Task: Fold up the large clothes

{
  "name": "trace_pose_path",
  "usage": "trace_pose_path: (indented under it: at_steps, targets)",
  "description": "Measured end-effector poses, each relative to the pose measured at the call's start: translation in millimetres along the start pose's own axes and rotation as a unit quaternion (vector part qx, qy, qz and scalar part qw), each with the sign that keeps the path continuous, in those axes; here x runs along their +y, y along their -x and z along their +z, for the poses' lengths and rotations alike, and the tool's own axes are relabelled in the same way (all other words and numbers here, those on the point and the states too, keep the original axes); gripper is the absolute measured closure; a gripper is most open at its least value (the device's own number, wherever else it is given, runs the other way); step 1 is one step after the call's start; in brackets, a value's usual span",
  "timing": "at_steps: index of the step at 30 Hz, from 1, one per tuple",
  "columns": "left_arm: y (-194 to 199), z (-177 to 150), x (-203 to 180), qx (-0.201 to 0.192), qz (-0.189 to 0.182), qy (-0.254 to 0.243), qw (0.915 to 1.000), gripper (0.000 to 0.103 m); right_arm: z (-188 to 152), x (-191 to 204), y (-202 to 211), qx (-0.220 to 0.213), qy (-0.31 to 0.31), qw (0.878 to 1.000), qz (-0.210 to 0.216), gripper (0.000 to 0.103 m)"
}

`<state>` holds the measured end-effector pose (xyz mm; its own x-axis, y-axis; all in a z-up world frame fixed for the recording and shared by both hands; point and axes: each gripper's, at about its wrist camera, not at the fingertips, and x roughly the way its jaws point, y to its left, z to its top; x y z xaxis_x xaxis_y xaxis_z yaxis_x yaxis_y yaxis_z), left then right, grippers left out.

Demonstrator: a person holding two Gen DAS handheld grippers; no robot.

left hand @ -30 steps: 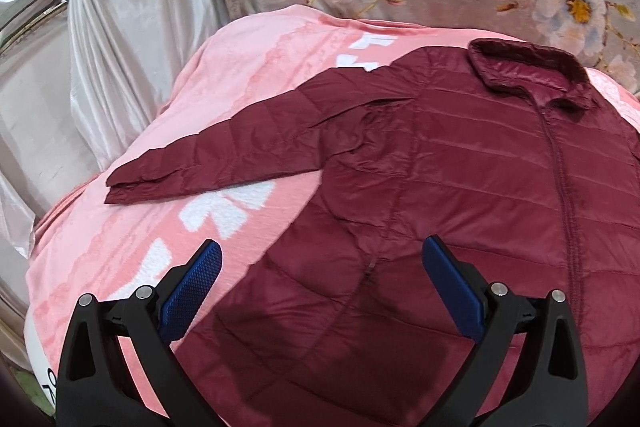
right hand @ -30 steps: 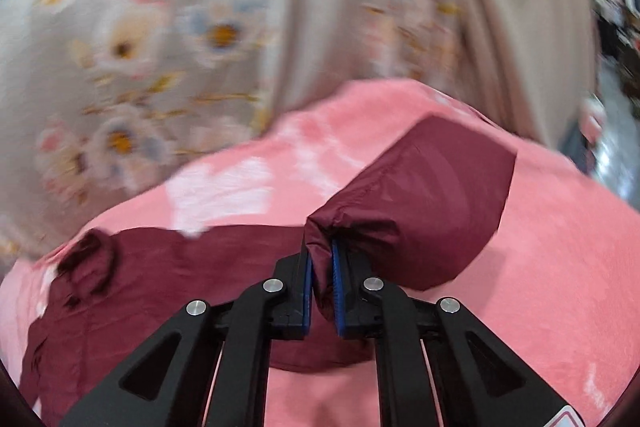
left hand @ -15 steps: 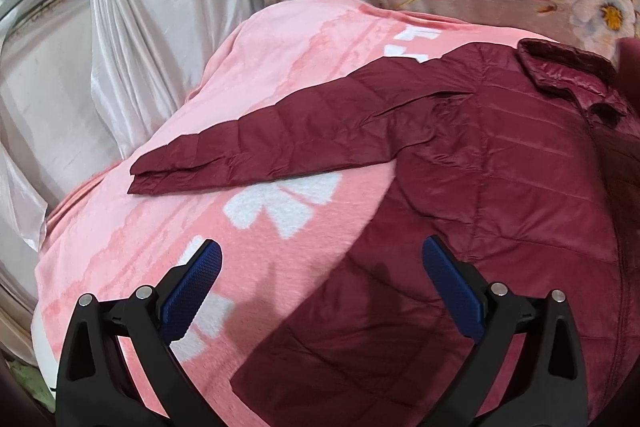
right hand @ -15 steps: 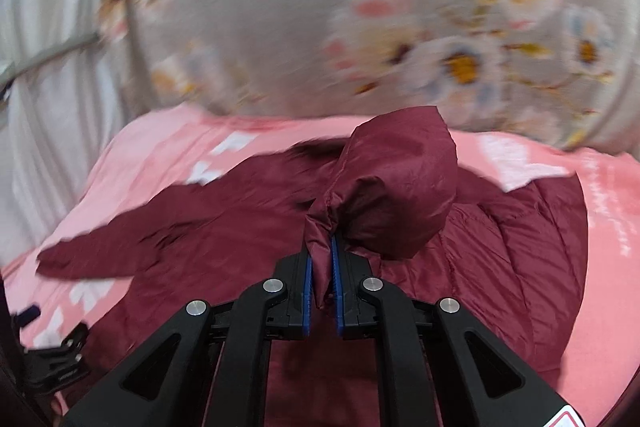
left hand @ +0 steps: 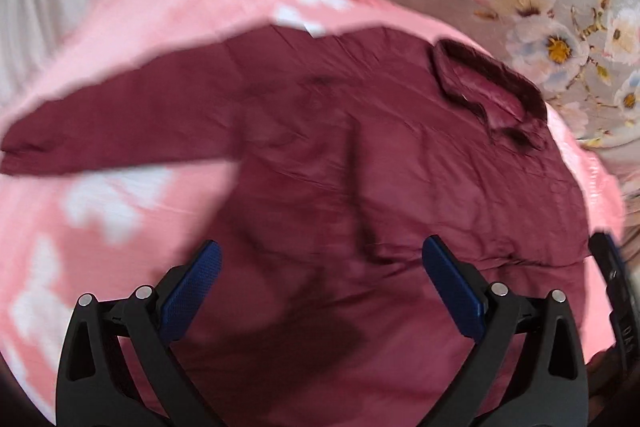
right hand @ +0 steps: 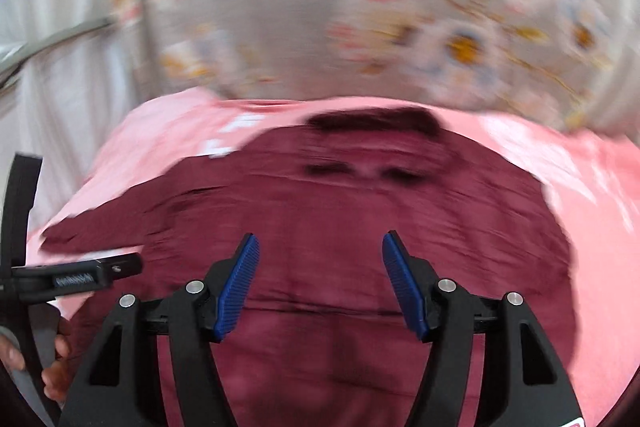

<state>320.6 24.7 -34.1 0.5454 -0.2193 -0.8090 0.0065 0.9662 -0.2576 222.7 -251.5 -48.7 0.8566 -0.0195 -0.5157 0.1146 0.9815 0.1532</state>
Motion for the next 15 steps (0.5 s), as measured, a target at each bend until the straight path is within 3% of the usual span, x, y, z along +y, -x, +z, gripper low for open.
trace_pose_path:
  at_steps: [3,5,7,9,10,11,15]
  targets:
    - [-33,2,-9,0.057,-0.047,0.043,0.9964,0.008,-3,-51,-4,0.009,-0.054,0.998,-0.037,0.041]
    - [-39,3,-15,0.052,-0.034,0.054,0.9965,0.017,-6,-88,-6,0.015,-0.093,0.993,-0.066,0.041]
    - [-37,7,-24,0.037,-0.027,0.041,0.9981,0.042,-8,-113,-11,0.024,-0.122,0.989,-0.079,0.041]
    - [-38,14,-30,0.038,-0.026,0.028,0.9985,0.076,-10,-134,-20,0.036,-0.152,0.984,-0.083,0.041]
    - [-38,18,-32,0.035,-0.017,0.024,0.999,0.084,-11,-141,-25,0.043,-0.164,0.982,-0.083,0.043]
    - [-37,23,-34,0.025,-0.002,0.016,0.9996,0.099,-11,-149,-33,0.051,-0.176,0.979,-0.085,0.047]
    - [-24,40,-38,-0.025,0.039,-0.015,0.9988,0.103,-12,-171,-56,0.076,-0.219,0.969,-0.09,0.066]
